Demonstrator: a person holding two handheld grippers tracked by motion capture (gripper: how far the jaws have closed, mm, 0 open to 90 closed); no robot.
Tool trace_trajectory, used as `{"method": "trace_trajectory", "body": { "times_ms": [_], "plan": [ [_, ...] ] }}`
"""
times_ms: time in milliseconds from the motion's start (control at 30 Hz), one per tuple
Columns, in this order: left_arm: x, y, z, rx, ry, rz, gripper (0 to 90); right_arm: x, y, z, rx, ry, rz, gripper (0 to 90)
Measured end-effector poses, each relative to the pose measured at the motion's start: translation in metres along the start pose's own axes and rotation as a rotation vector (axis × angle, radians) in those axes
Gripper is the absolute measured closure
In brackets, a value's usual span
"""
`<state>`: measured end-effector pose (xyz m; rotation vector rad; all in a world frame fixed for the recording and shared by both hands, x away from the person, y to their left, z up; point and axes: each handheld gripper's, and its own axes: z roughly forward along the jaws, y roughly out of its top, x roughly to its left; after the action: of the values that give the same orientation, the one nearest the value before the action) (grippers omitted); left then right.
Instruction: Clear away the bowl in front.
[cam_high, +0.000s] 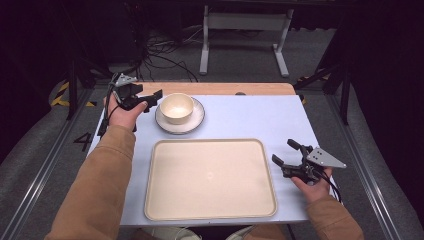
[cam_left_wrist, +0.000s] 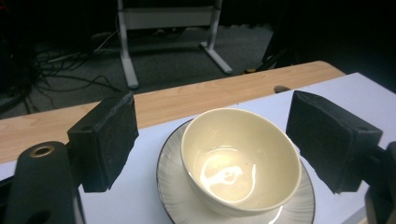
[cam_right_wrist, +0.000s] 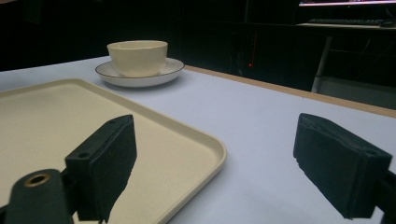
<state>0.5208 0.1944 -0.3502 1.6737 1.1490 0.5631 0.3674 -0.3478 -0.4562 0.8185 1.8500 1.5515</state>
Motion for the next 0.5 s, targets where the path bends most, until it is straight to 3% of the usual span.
{"method": "trace_trajectory", "body": {
  "times_ms": [67, 167, 233, 367, 500],
  "plan": [
    [0.001, 0.002, 0.005, 0.01, 0.015, -0.004, 17.0, 0.0, 0.0, 0.0, 0.001, 0.002, 0.005, 13.7],
    [0.001, 0.007, 0.013, 0.071, 0.007, -0.011, 19.6, 0.0, 0.0, 0.0, -0.002, 0.001, 0.002, 13.7],
    [-0.002, 0.007, 0.019, 0.104, 0.028, 0.01, 21.0, 0.001, 0.0, 0.0, 0.001, 0.002, -0.003, 13.8],
    [-0.003, 0.005, 0.028, 0.157, 0.04, -0.008, 22.3, 0.0, 0.0, 0.0, 0.0, 0.004, -0.002, 14.2],
    [0.0, 0.002, 0.035, 0.201, 0.095, -0.025, 22.6, 0.0, 0.0, 0.0, 0.0, 0.005, -0.003, 14.5]
  ]
}}
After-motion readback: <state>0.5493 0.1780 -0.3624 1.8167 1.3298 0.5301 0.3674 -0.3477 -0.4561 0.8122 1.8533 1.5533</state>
